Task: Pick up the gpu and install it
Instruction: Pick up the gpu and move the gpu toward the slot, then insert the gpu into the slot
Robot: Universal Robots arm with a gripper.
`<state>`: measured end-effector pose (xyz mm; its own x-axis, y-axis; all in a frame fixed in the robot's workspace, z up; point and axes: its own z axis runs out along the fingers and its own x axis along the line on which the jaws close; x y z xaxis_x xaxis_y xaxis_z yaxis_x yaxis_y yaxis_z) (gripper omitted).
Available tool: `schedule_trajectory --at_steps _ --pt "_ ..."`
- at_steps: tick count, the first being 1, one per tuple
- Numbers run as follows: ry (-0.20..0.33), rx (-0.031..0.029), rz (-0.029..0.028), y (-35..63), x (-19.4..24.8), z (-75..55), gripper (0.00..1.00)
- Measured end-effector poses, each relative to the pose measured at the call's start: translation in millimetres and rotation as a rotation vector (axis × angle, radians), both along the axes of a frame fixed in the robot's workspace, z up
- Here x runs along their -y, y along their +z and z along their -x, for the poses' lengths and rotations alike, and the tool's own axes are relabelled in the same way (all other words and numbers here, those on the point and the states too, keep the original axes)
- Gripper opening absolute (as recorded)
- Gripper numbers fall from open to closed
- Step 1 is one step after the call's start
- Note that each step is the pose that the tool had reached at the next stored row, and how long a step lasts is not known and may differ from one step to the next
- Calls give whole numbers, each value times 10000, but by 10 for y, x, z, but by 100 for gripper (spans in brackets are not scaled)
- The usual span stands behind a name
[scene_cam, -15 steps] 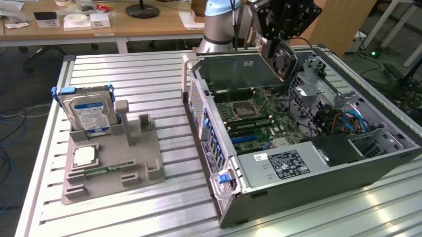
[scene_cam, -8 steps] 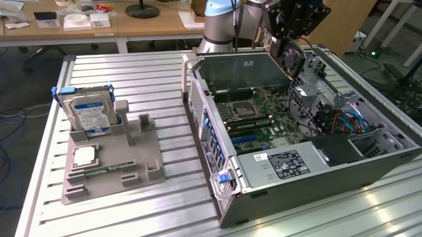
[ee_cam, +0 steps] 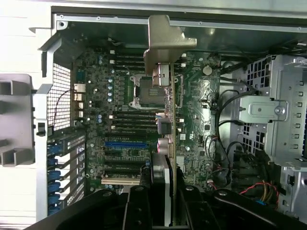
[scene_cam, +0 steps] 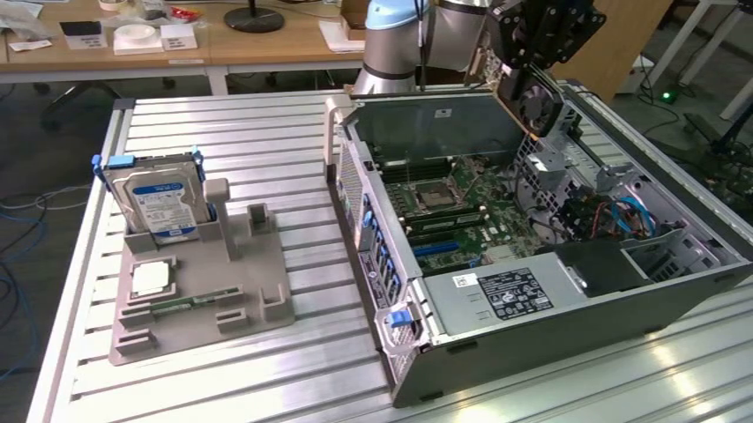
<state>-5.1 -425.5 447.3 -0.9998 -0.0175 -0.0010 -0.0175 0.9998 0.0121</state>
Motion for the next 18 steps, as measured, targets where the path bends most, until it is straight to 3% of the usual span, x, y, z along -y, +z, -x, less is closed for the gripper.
schedule_trajectory --at_steps 13,18 --pt "27 1 -1 -1 -1 0 28" --pt "788 0 -3 -1 -1 0 28"
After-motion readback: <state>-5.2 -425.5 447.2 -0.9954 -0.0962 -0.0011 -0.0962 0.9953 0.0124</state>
